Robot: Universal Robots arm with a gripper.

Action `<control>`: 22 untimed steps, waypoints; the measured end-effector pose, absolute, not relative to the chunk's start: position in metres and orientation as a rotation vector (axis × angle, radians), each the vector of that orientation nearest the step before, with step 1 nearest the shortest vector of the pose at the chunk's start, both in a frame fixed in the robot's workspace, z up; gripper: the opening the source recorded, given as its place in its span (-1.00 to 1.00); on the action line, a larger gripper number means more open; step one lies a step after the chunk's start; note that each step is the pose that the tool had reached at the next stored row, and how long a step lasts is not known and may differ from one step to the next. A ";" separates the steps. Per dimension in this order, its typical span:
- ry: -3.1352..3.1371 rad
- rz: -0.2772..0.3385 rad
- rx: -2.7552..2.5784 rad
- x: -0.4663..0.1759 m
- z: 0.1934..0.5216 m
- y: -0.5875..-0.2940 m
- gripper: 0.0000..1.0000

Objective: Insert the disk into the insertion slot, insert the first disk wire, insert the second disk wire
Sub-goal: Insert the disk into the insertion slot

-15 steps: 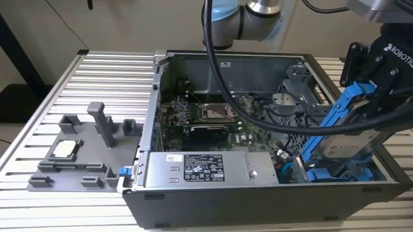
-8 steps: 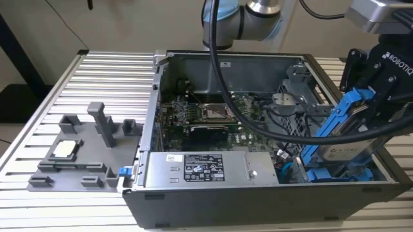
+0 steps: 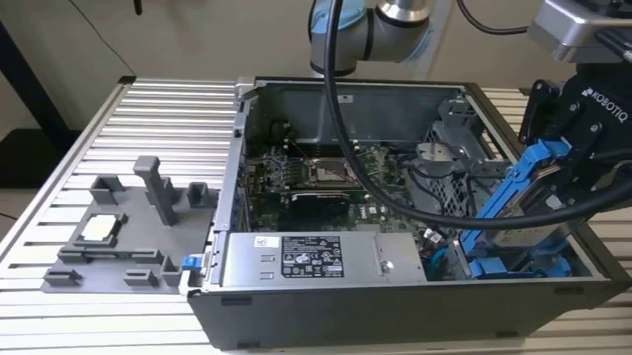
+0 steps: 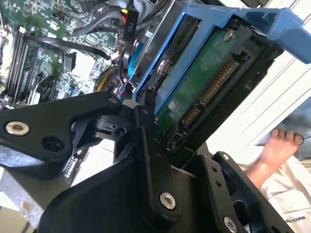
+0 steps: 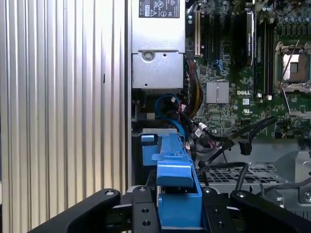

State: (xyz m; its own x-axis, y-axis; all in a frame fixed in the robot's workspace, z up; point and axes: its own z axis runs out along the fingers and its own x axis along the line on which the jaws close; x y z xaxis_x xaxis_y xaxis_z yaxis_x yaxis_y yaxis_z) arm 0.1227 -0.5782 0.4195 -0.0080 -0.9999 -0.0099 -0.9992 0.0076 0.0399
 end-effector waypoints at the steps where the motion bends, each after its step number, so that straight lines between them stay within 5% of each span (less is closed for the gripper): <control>1: -2.216 -0.057 2.199 0.123 0.419 -0.578 -0.35; 22: -2.222 -0.074 2.206 0.128 0.397 -0.578 -0.35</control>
State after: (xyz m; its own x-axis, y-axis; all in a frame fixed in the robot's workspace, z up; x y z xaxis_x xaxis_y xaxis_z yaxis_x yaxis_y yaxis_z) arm 0.1280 -0.5780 0.3970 -0.0076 -0.9996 -0.0264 -0.9992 0.0065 0.0400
